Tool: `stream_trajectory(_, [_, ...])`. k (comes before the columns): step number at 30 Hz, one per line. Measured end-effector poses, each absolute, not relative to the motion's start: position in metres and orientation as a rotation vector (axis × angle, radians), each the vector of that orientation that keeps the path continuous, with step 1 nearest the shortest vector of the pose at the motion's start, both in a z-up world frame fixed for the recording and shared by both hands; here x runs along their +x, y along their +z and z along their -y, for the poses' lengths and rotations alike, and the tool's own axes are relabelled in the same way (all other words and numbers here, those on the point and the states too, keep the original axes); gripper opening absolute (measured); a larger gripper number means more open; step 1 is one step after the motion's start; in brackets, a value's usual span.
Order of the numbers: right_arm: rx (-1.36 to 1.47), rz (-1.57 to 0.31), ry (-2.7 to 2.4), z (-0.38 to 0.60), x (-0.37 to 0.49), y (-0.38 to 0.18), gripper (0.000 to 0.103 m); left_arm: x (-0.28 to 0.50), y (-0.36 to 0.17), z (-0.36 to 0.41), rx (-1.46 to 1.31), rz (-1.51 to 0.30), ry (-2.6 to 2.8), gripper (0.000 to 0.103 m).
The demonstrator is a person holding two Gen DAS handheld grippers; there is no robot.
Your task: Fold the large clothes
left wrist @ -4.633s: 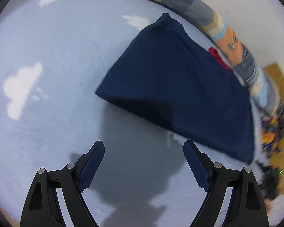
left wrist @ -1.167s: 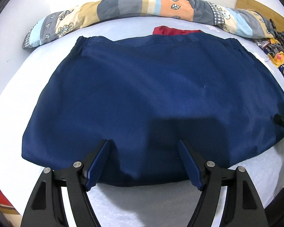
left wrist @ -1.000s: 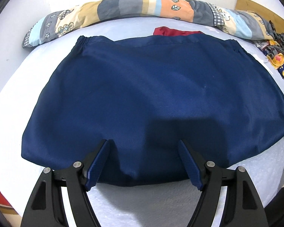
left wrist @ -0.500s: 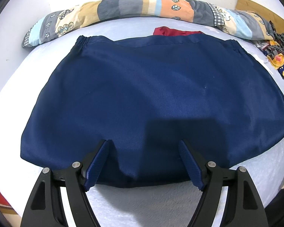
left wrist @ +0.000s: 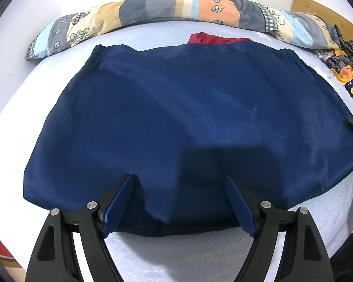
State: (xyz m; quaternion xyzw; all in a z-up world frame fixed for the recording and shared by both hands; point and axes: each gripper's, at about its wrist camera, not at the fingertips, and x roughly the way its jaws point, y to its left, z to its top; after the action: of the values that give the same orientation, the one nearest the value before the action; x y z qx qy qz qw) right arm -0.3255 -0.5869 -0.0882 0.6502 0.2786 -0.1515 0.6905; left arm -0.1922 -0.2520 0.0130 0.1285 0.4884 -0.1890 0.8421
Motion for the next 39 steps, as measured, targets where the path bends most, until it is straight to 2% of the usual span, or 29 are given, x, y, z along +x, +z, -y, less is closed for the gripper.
stream_trajectory(3, [1.317, -0.683, -0.278, 0.580, -0.298, -0.085, 0.053, -0.191, 0.013, 0.254, 0.266, -1.035, -0.390, 0.081])
stream_trajectory(4, [1.281, -0.691, -0.295, 0.578, -0.297, -0.084, 0.046, -0.191, 0.013, 0.255, 0.266, -1.035, -0.388, 0.082])
stream_trajectory(5, [1.274, -0.699, -0.315, 0.577, -0.298, -0.085, 0.031, -0.191, 0.012, 0.256, 0.266, -1.035, -0.387, 0.082])
stream_trajectory(7, [1.276, -0.717, -0.326, 0.578, -0.299, -0.087, 0.028, -0.192, 0.012, 0.258, 0.267, -1.032, -0.383, 0.082])
stream_trajectory(23, [1.342, -0.682, -0.360, 0.575, -0.308, -0.087, 0.028, -0.183, 0.027, 0.266, 0.061, -0.989, -0.480, 0.082])
stream_trajectory(30, [1.336, -0.708, -0.355, 0.576, -0.306, -0.085, 0.028, -0.151, 0.000, 0.305, 0.124, -1.018, -0.418, 0.082])
stream_trajectory(31, [1.335, -0.713, -0.358, 0.576, -0.303, -0.085, 0.028, -0.147, -0.013, 0.311, 0.167, -1.053, -0.398, 0.085])
stream_trajectory(33, [1.332, -0.722, -0.365, 0.576, -0.302, -0.084, 0.029, -0.148, -0.018, 0.320, 0.239, -1.010, -0.387, 0.088])
stream_trajectory(35, [1.334, -0.727, -0.370, 0.577, -0.301, -0.084, 0.029, -0.147, -0.016, 0.316, 0.216, -1.018, -0.404, 0.087])
stream_trajectory(37, [1.341, -0.731, -0.373, 0.577, -0.300, -0.085, 0.030, -0.148, -0.011, 0.309, 0.188, -1.038, -0.405, 0.081])
stream_trajectory(39, [1.345, -0.733, -0.374, 0.577, -0.300, -0.085, 0.030, -0.150, -0.002, 0.299, 0.165, -1.065, -0.408, 0.081])
